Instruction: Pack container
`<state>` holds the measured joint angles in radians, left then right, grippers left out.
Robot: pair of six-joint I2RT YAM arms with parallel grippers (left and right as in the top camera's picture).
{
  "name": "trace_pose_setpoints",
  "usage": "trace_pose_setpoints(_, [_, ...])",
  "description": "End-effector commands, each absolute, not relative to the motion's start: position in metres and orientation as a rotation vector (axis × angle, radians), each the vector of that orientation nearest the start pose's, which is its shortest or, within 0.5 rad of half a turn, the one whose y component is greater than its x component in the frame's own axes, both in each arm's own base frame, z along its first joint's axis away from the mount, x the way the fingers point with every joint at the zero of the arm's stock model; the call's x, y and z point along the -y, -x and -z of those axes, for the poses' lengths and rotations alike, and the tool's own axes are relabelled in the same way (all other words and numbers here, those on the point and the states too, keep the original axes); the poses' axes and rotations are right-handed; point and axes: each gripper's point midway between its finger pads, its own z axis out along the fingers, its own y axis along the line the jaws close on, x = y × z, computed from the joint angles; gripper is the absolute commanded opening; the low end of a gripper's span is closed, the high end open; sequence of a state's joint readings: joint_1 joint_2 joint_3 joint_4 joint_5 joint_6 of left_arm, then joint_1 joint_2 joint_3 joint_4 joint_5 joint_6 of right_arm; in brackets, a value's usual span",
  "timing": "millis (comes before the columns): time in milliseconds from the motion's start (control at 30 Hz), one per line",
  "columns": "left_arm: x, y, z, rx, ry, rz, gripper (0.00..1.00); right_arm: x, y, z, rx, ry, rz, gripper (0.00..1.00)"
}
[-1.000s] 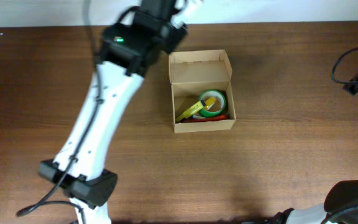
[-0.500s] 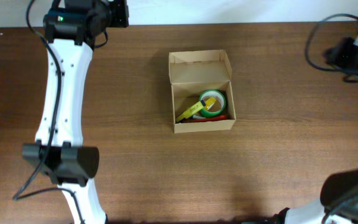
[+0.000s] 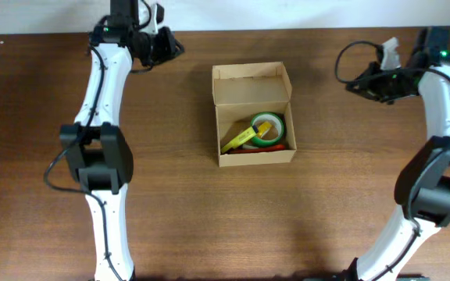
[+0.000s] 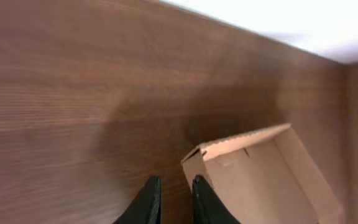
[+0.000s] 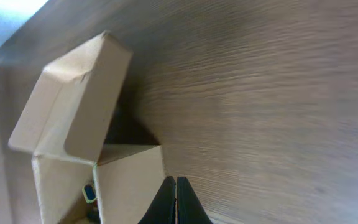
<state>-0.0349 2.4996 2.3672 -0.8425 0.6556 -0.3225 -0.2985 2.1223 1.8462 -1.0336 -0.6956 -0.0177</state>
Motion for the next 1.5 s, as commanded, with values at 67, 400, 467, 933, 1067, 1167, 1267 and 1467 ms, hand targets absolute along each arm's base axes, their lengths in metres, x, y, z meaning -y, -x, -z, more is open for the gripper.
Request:
trace_pose_setpoints(67, [0.118, -0.592, -0.116, -2.443, 0.103, 1.344, 0.15, 0.013, -0.477, -0.132, -2.583, -0.102, -1.001, 0.04])
trace_pose_setpoints(400, [0.123, -0.564, -0.111, -2.365, -0.019, 1.660, 0.14, -0.025, -0.452, -0.121, -2.582, 0.246, -1.121, 0.03])
trace_pose_setpoints(467, [0.124, -0.556, -0.110, -2.362, -0.071, 1.667, 0.14, -0.035, -0.442, -0.120, -2.562, 0.332, -1.182, 0.03])
trace_pose_setpoints(933, [0.127, -0.516, -0.103, -2.409, -0.215, 1.694, 0.11, -0.056, -0.427, -0.103, -2.530, 0.435, -1.354, 0.03])
trace_pose_setpoints(1067, [0.124, -0.510, -0.094, -2.486, -0.198, 1.645, 0.11, -0.054, -0.439, -0.078, -2.583, 0.268, -1.392, 0.03])
trace_pose_setpoints(1167, [0.124, -0.510, -0.093, -2.494, -0.197, 1.640, 0.11, -0.055, -0.443, -0.071, -2.574, 0.245, -1.417, 0.03])
trace_pose_setpoints(1267, [0.123, -0.511, -0.092, -2.490, -0.203, 1.633, 0.11, -0.050, -0.454, -0.067, -2.591, 0.192, -1.368, 0.03])
trace_pose_setpoints(1467, [0.119, -0.518, -0.084, -2.531, -0.168, 1.564, 0.12, -0.041, -0.488, -0.068, -2.567, 0.056, -1.285, 0.03])
